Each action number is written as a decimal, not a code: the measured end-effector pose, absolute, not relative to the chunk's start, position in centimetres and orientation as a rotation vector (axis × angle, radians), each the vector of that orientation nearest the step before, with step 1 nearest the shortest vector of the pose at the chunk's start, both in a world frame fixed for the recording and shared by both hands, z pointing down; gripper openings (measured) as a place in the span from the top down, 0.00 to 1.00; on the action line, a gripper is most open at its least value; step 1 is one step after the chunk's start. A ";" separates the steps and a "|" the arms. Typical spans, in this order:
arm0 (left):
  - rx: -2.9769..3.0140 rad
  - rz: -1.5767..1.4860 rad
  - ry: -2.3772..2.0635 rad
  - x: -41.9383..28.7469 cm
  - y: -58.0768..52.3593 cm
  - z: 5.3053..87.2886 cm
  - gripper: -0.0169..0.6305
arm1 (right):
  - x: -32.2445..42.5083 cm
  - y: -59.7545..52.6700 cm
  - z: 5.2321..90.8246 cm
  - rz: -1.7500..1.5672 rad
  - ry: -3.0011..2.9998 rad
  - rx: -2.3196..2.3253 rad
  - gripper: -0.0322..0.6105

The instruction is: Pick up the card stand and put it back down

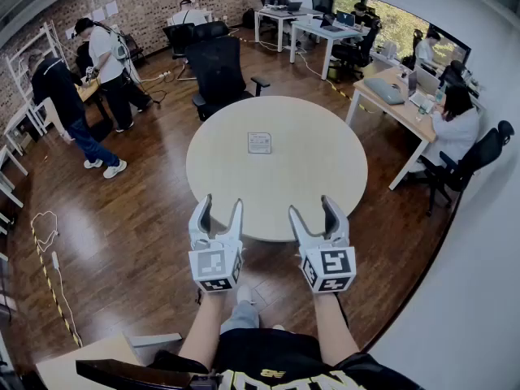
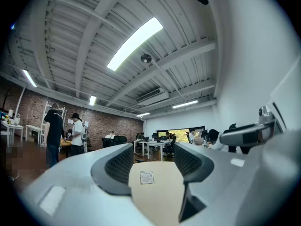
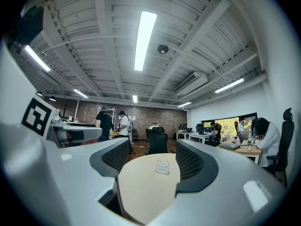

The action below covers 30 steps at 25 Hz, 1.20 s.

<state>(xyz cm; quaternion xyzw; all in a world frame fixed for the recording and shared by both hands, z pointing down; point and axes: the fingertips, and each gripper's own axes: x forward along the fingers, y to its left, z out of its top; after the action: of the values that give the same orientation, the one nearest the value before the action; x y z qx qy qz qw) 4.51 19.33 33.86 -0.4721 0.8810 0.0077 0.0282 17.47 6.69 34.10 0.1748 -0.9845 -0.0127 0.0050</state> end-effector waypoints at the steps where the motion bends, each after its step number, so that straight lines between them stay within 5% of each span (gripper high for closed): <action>1: -1.463 0.029 2.716 3.4 18.8 33.9 0.55 | 16.2 6.3 33.9 -0.055 -3.083 0.541 0.47; 12: -1.562 0.055 2.639 -10.6 14.2 33.9 0.55 | 1.1 3.0 32.4 -0.101 -3.090 0.574 0.47; 30: -1.613 -0.012 2.650 -21.5 4.2 34.6 0.55 | -10.2 -7.4 35.1 -0.032 -3.044 0.596 0.47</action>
<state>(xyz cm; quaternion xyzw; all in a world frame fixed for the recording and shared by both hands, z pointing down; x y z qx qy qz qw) -21.55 4.20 34.61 -0.5199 0.8540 -0.0037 0.0198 -10.15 -7.40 35.06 0.1920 -0.9811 -0.0102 0.0197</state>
